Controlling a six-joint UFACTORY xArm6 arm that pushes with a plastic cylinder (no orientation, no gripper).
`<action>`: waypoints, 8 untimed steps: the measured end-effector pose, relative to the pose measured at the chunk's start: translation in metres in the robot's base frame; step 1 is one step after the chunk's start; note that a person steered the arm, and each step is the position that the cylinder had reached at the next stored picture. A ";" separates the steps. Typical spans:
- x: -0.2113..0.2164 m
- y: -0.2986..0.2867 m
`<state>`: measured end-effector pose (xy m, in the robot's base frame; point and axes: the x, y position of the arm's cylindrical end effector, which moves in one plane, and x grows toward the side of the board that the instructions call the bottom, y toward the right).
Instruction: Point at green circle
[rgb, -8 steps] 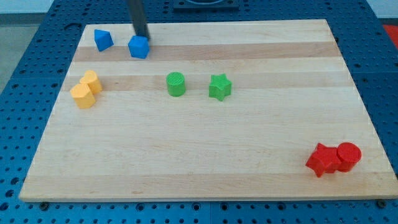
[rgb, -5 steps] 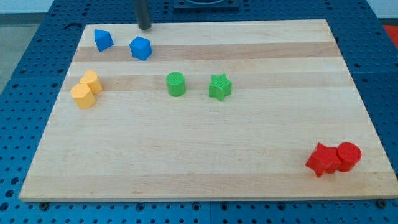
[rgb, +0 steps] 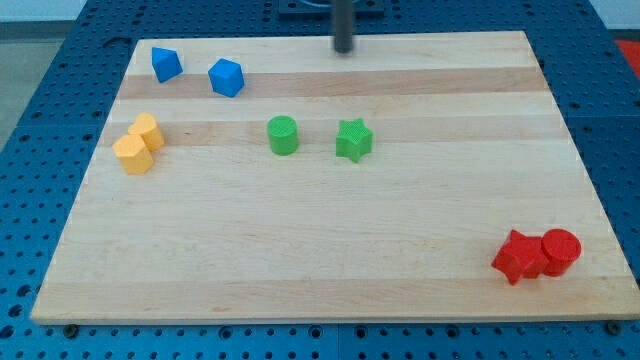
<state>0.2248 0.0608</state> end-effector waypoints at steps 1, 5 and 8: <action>0.035 0.068; 0.232 -0.072; 0.184 -0.131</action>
